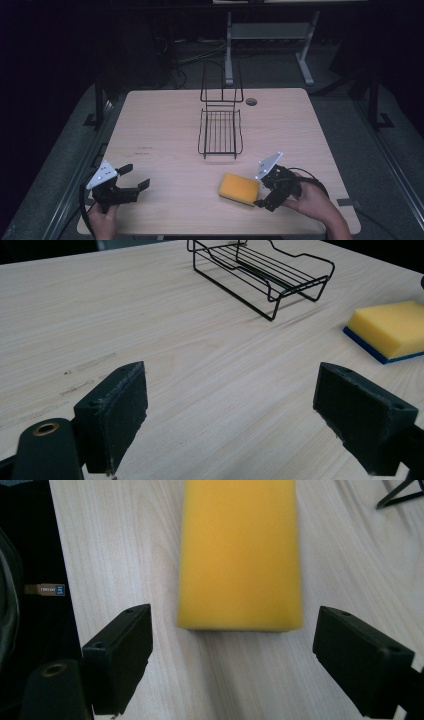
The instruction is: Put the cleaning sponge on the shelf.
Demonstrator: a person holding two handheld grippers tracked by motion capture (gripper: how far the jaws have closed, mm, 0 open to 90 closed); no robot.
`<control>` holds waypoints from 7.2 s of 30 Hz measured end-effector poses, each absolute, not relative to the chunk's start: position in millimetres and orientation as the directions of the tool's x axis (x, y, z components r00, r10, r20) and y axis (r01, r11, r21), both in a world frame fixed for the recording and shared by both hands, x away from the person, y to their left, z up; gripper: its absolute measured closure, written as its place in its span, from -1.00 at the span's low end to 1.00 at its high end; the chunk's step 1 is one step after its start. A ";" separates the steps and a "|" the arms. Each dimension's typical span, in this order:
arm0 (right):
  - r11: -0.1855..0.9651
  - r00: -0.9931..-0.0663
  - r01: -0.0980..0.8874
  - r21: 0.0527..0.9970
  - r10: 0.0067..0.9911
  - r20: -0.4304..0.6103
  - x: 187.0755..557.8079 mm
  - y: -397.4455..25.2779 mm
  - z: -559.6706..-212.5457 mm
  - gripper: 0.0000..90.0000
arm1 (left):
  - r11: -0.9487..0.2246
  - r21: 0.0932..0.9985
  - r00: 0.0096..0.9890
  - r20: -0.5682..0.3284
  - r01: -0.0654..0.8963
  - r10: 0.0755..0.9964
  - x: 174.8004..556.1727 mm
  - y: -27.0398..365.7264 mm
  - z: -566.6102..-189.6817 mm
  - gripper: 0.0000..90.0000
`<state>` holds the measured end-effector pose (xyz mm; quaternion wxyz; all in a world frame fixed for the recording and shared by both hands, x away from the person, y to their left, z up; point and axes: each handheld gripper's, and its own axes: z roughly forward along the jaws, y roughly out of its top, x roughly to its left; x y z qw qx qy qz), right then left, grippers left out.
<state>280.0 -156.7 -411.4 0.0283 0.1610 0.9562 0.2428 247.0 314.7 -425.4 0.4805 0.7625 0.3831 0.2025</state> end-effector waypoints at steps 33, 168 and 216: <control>0.853 -0.959 0.275 0.443 0.279 0.057 300.9 -118.4 -417.8 -0.65 | -0.239 0.890 0.623 -0.063 0.389 0.779 246.8 315.3 -425.3 -0.70; 0.885 -0.981 0.191 0.424 0.160 0.108 371.2 -73.5 -393.8 -0.51 | -0.216 0.897 0.612 -0.074 0.386 0.787 246.0 322.9 -424.5 -0.70; 0.917 -0.979 0.192 0.349 0.152 0.139 429.0 -42.4 -382.0 -0.51 | -0.222 0.894 0.617 -0.074 0.390 0.784 247.1 321.4 -425.7 -0.70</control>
